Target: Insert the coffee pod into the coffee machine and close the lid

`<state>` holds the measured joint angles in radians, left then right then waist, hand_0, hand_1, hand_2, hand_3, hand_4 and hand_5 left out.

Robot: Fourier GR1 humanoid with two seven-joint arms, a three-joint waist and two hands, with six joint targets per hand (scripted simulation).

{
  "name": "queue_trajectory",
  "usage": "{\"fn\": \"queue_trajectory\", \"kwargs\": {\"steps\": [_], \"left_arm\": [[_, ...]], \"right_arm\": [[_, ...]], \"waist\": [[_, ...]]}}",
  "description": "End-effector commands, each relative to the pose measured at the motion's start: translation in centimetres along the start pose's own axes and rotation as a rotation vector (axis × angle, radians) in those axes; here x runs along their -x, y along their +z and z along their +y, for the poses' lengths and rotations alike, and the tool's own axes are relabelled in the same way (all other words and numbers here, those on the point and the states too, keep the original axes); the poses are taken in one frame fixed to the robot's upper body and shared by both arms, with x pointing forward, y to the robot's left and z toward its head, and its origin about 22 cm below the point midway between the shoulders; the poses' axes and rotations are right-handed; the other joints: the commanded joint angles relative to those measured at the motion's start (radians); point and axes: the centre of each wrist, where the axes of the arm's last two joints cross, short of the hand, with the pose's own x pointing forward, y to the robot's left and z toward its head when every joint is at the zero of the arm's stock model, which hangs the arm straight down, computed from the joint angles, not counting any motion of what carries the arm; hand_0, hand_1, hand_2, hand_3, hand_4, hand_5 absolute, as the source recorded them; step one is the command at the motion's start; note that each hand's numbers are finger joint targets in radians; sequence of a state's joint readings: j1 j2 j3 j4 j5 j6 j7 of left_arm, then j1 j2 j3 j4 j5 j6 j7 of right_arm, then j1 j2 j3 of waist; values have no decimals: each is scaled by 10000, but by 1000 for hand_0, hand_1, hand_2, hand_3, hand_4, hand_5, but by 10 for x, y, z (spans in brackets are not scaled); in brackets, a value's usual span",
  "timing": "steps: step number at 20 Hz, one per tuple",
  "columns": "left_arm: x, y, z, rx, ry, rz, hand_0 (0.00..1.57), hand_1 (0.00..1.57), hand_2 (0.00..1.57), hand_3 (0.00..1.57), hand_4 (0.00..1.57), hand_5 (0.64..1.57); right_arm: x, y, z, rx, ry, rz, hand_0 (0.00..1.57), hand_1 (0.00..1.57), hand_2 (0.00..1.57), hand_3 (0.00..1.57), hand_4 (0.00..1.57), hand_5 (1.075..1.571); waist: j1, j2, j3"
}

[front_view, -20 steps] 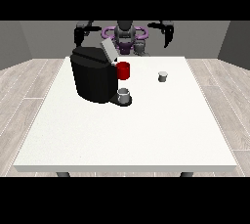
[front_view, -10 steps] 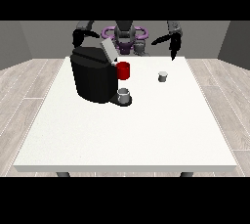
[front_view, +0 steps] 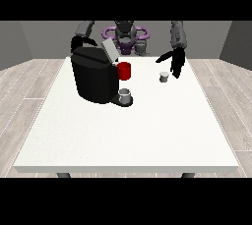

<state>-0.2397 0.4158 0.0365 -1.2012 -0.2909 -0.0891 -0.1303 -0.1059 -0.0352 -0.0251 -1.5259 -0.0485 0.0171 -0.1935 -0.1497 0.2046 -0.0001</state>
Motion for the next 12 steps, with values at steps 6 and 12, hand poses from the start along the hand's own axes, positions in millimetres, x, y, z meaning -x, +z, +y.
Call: {"fn": "queue_trajectory", "kwargs": {"steps": [6,12], "left_arm": [[20,-27,38,-115,-1305,731,0,0,0,0,0,1571],[12,-49,38,761,-1760,1282,0,0,0,0,0,1571]], "right_arm": [[-5,-15,16,-129,249,-403,0,0,0,0,514,1571],[4,-22,16,240,108,-317,0,0,0,0,519,1571]], "waist": [[-358,1307,-7],[-341,1278,-1]]}}
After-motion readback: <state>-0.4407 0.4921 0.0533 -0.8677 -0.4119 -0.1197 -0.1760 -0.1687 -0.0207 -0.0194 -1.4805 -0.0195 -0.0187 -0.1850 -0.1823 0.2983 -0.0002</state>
